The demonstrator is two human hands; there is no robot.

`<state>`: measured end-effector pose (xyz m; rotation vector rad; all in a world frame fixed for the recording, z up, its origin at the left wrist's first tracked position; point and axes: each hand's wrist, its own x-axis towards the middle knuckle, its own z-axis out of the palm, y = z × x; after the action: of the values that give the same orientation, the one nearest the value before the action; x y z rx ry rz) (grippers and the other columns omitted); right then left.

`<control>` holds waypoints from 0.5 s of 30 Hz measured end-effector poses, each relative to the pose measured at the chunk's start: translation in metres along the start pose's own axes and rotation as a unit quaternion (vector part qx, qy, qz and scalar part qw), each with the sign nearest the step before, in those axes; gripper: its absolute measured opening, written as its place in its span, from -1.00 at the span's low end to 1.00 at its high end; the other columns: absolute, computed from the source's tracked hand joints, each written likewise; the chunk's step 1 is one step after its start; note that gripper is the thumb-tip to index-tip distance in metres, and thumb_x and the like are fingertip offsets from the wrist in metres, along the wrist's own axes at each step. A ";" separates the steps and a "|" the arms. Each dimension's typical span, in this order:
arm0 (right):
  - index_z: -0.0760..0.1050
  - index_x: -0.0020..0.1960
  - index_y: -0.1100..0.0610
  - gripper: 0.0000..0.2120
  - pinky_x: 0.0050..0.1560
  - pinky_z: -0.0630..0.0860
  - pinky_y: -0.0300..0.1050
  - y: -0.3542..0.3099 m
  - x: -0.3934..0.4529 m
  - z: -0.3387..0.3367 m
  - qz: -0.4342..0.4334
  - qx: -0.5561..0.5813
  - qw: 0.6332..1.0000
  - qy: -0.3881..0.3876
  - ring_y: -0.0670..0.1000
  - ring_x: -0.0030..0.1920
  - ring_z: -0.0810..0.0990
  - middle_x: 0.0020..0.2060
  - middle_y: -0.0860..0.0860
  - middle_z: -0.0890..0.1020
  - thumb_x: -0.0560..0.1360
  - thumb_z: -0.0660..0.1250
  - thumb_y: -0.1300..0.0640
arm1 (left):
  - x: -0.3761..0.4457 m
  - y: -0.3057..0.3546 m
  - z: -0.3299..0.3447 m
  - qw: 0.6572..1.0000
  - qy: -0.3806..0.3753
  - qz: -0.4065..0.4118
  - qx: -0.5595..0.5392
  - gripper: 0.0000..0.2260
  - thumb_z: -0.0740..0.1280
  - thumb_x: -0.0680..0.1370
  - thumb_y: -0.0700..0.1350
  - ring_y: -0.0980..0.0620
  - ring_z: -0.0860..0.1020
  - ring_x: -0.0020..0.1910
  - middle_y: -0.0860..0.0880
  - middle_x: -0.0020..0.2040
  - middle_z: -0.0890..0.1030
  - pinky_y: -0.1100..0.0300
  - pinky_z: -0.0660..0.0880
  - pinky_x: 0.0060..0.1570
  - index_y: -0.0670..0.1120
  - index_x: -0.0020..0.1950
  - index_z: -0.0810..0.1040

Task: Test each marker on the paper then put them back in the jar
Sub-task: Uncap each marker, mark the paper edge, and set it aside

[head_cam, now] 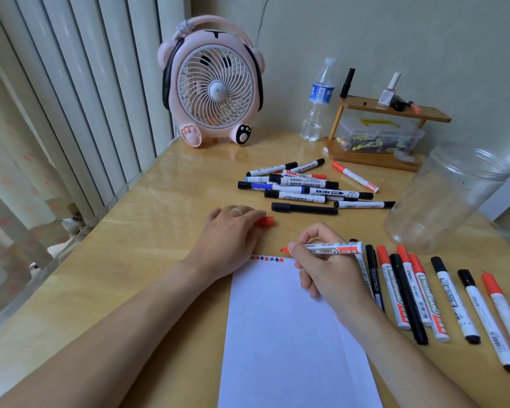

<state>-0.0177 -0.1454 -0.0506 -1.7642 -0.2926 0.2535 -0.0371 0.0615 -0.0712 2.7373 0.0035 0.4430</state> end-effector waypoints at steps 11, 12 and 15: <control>0.63 -0.03 0.04 -0.84 -0.46 0.37 -0.12 -0.002 -0.004 -0.002 -0.046 0.074 0.996 0.003 0.09 -0.42 0.56 -0.19 0.09 0.70 0.65 0.30 0.20 | -0.015 0.006 -0.005 0.989 0.065 0.045 -0.128 -0.82 0.38 0.59 -0.25 0.06 0.58 0.02 0.12 0.00 0.64 0.02 0.53 0.05 0.03 0.09 0.58; 0.63 -0.03 0.04 -0.83 -0.45 0.37 -0.12 -0.002 -0.004 -0.003 -0.053 0.072 0.996 -0.001 0.09 -0.42 0.56 -0.19 0.09 0.71 0.65 0.30 0.21 | -0.016 0.007 -0.005 0.988 0.066 0.051 -0.131 -0.82 0.38 0.59 -0.25 0.06 0.58 0.02 0.12 0.00 0.64 0.03 0.52 0.04 0.03 0.09 0.58; 0.61 -0.01 0.04 -0.94 -0.45 0.39 -0.13 0.001 -0.004 -0.003 -0.059 0.067 0.996 -0.009 0.09 -0.42 0.57 -0.20 0.12 0.72 0.61 0.36 0.14 | -0.016 0.010 -0.007 0.984 0.057 0.077 -0.152 -0.82 0.38 0.60 -0.25 0.10 0.56 0.03 0.13 0.00 0.62 0.11 0.50 0.04 0.01 0.10 0.58</control>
<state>-0.0201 -0.1497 -0.0504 -1.6077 -0.3816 0.1993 -0.0553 0.0538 -0.0668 2.4185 -0.2286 0.5894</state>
